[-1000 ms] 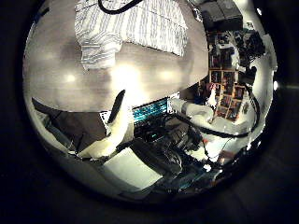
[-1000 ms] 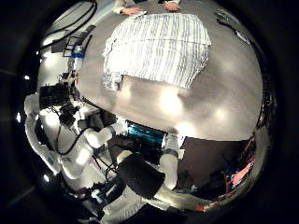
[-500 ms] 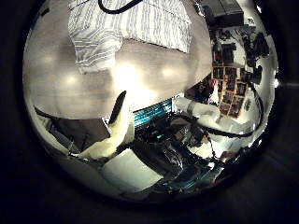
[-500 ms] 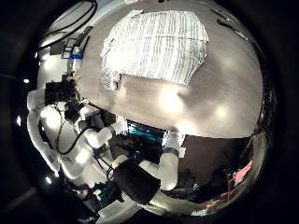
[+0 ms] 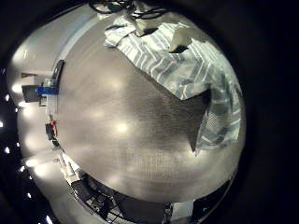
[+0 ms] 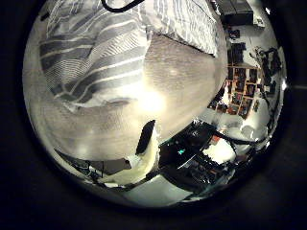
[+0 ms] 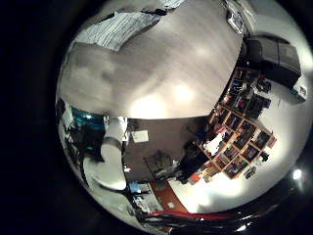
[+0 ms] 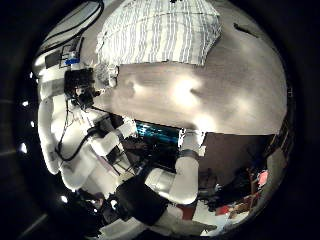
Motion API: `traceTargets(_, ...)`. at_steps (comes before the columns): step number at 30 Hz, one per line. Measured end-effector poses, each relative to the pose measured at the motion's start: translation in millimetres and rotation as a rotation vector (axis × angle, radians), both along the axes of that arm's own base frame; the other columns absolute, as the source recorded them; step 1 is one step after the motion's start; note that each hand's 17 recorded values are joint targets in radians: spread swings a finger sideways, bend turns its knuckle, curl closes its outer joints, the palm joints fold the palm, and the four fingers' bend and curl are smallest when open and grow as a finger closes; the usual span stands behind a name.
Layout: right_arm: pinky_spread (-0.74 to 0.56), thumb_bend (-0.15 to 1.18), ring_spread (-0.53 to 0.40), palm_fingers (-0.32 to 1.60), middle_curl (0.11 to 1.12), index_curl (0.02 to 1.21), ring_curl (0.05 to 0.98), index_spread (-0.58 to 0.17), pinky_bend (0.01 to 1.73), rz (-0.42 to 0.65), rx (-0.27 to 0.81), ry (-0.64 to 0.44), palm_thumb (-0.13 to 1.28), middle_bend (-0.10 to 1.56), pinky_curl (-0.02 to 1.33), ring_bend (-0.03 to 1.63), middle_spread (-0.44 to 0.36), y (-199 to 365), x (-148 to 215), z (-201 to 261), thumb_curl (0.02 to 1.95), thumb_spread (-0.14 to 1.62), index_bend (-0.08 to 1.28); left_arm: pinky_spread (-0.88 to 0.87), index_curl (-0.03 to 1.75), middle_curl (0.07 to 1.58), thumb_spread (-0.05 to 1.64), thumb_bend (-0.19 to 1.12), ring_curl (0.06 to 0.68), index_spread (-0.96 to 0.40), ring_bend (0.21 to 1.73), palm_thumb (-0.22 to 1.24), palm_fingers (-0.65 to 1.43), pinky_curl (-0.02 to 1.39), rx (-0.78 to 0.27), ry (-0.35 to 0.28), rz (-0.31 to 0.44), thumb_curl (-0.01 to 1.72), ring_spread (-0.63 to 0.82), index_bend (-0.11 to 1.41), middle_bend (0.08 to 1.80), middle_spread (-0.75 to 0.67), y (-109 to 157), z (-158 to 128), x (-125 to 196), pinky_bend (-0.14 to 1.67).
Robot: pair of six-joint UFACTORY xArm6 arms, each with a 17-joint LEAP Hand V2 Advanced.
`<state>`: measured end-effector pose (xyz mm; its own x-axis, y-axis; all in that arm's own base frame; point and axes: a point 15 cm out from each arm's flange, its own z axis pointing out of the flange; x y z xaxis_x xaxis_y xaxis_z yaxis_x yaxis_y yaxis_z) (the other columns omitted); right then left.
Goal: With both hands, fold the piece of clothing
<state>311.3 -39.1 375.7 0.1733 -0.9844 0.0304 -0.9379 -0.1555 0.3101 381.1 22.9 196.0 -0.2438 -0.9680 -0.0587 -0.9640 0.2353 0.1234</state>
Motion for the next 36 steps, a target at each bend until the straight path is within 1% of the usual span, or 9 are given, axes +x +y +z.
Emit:
traceTargets(4, 0.42, -0.02, 0.051, 0.1, 0.36, 0.23, 0.212, -0.346, 0.85, 0.002, 0.0, 0.001, 0.13, 0.36, 0.24, 0.83, 0.011, 0, 1, -2, 0.25, 1.23, 0.14, 0.5, 0.34, 0.32, 0.9, -0.03, 0.219, -0.07, 0.62, 0.26, 0.14, 0.33, 0.001, 0.006, -0.01, 0.33, 0.49, 0.21, 0.21, 0.3, -9, -7, 2, 0.38)
traceTargets(8, 0.42, -0.02, 0.052, 0.1, 0.36, 0.23, 0.214, -0.347, 0.86, 0.001, 0.0, 0.0, 0.12, 0.36, 0.24, 0.83, 0.012, 0, 3, -3, 0.24, 1.23, 0.14, 0.44, 0.39, 0.35, 0.9, -0.02, 0.202, -0.1, 0.59, 0.32, 0.33, 0.3, 0.004, 0.011, -0.022, 0.34, 0.39, 0.31, 0.29, 0.14, -15, -9, 2, 0.3)
traceTargets(11, 0.42, -0.02, 0.052, 0.09, 0.35, 0.23, 0.214, -0.35, 0.87, 0.003, 0.004, -0.013, 0.12, 0.36, 0.24, 0.83, 0.012, 1, 12, -8, 0.24, 1.23, 0.14, 0.32, 0.44, 0.41, 0.92, 0.0, 0.192, -0.14, 0.59, 0.43, 0.52, 0.28, 0.006, 0.016, -0.019, 0.36, 0.2, 0.35, 0.47, -0.02, -20, -13, 2, 0.23)
traceTargets(13, 0.42, -0.02, 0.046, 0.09, 0.35, 0.23, 0.214, -0.351, 0.87, 0.003, 0.028, -0.019, 0.12, 0.36, 0.24, 0.83, 0.012, 6, 17, -13, 0.24, 1.23, 0.14, 0.1, 0.45, 0.46, 0.95, 0.05, 0.2, -0.19, 0.67, 0.56, 0.85, 0.29, 0.009, 0.02, -0.01, 0.38, -0.02, 0.31, 0.61, -0.14, -24, -15, 4, 0.35)
traceTargets(16, 0.42, -0.01, 0.035, 0.11, 0.36, 0.23, 0.213, -0.35, 0.86, 0.01, 0.068, -0.014, 0.15, 0.37, 0.23, 0.84, 0.01, 15, 26, -22, 0.24, 1.24, 0.15, -0.24, 0.48, 0.55, 0.98, 0.1, 0.288, -0.28, 0.88, 0.73, 1.22, 0.38, 0.02, 0.013, -0.014, 0.42, -0.29, 0.26, 0.77, -0.28, -30, -13, 8, 0.62)
traceTargets(20, 0.4, 0.0, -0.003, 0.17, 0.36, 0.25, 0.21, -0.348, 0.85, 0.012, 0.077, 0.013, 0.22, 0.38, 0.22, 0.84, -0.004, 16, 30, -33, 0.26, 1.24, 0.17, -0.47, 0.56, 0.65, 1.0, 0.1, 0.395, -0.39, 1.09, 0.81, 1.24, 0.49, 0.018, -0.007, -0.015, 0.47, -0.43, 0.29, 0.89, -0.39, -30, -2, 10, 0.87)
traceTargets(24, 0.34, 0.0, -0.049, 0.23, 0.36, 0.28, 0.21, -0.331, 0.79, 0.023, 0.076, 0.039, 0.29, 0.38, 0.2, 0.84, -0.034, 20, 35, -46, 0.28, 1.23, 0.2, -0.56, 0.66, 0.71, 1.01, 0.07, 0.445, -0.49, 1.19, 0.84, 1.17, 0.54, 0.019, -0.032, -0.021, 0.5, -0.47, 0.35, 0.96, -0.46, -33, 27, 4, 1.0)
traceTargets(31, 0.24, -0.01, -0.134, 0.32, 0.37, 0.31, 0.23, -0.307, 0.73, 0.068, 0.07, 0.054, 0.39, 0.4, 0.16, 0.89, -0.081, 40, 55, -95, 0.31, 1.2, 0.19, -0.61, 0.84, 0.78, 1.02, 0.02, 0.481, -0.6, 1.26, 0.87, 1.09, 0.58, 0.027, -0.011, -0.04, 0.55, -0.48, 0.39, 1.02, -0.51, -39, 82, -14, 1.1)
traceTargets(36, 0.19, -0.02, -0.159, 0.31, 0.38, 0.33, 0.237, -0.29, 0.71, 0.068, 0.06, 0.09, 0.41, 0.4, 0.15, 0.89, -0.093, 49, 63, -133, 0.33, 1.18, 0.18, -0.62, 0.95, 0.81, 1.03, -0.01, 0.488, -0.65, 1.27, 0.88, 1.07, 0.6, 0.035, 0.031, -0.047, 0.57, -0.48, 0.37, 1.03, -0.53, -42, 103, -27, 1.12)
